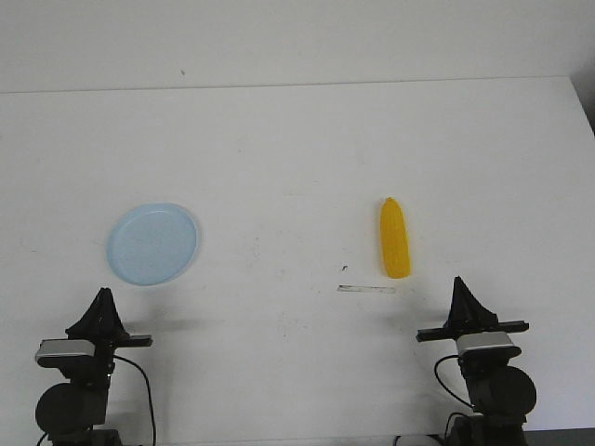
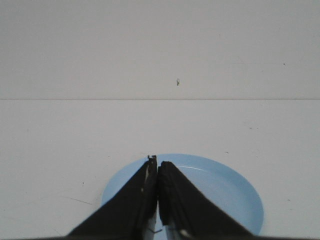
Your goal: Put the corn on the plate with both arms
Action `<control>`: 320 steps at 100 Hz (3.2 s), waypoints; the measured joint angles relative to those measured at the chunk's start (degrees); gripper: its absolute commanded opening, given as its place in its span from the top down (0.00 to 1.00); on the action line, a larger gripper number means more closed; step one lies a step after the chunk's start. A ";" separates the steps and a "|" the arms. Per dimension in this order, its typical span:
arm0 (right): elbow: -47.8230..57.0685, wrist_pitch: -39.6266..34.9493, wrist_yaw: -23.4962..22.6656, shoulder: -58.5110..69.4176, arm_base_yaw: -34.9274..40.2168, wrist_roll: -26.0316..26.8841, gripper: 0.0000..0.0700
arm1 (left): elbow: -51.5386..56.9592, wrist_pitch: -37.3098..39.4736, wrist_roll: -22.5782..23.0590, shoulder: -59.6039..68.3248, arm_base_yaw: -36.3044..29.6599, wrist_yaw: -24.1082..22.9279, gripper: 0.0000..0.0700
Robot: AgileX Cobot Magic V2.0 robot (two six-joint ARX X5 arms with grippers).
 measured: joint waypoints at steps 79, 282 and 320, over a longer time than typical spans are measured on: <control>0.00 0.00 0.00 0.00 0.00 0.00 0.99 | 0.00 2.25 -0.04 0.00 0.00 0.00 1.00; 0.00 0.00 0.00 0.00 0.00 0.00 0.99 | 62.53 -41.75 -18.95 88.39 22.18 26.99 0.70; 0.00 0.00 0.00 0.00 0.00 0.00 0.99 | 62.53 -42.10 -18.95 94.47 22.18 26.97 0.70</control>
